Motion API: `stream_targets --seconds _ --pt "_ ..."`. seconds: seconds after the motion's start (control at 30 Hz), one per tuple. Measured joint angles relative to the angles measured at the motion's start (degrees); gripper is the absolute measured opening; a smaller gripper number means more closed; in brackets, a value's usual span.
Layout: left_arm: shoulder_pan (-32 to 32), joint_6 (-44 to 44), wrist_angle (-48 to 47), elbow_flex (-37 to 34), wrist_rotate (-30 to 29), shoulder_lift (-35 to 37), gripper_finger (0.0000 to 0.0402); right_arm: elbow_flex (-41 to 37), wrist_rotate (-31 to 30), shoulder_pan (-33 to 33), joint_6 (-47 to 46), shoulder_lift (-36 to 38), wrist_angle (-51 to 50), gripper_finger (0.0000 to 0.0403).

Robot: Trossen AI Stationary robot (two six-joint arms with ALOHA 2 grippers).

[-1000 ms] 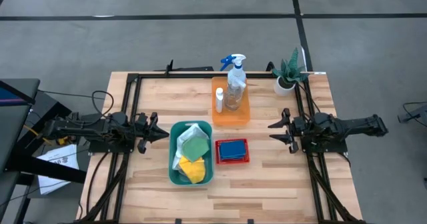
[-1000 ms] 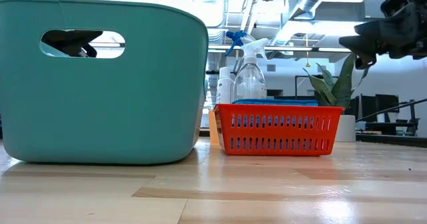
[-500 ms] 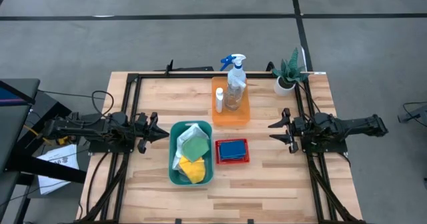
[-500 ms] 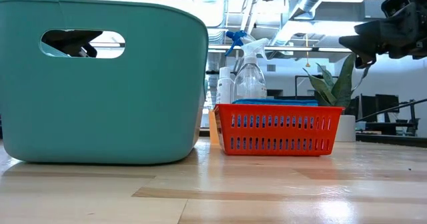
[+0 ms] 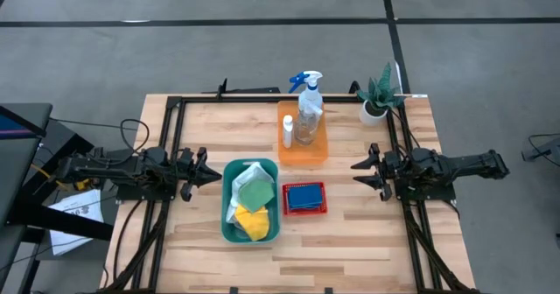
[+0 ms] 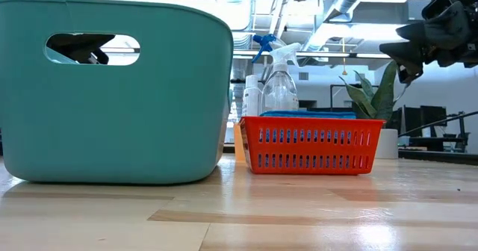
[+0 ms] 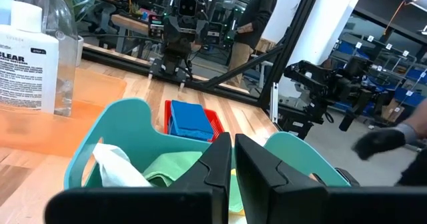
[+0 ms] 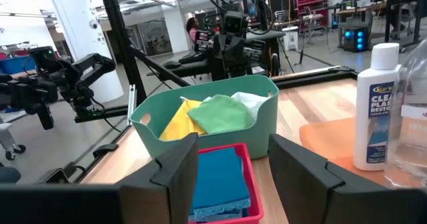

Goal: Pick & Place Kitchen Items
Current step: Return to home position

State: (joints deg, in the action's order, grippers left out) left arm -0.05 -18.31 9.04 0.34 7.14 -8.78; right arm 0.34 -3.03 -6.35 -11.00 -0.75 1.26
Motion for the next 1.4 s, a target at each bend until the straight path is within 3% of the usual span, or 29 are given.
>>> stream_targets --seconds 0.93,1.13,1.4 --pt "0.00 0.07 0.19 0.00 0.00 0.59 0.0016 0.00 0.02 0.00 -0.04 -0.04 0.00 0.0173" --pt "0.00 11.34 2.10 0.00 -0.01 0.59 0.0016 0.00 0.02 0.00 -0.15 -0.04 -0.01 0.0173" --pt "1.70 11.96 5.40 0.00 -0.04 0.58 0.0016 0.00 0.02 0.00 -0.13 -0.04 0.00 0.0173"
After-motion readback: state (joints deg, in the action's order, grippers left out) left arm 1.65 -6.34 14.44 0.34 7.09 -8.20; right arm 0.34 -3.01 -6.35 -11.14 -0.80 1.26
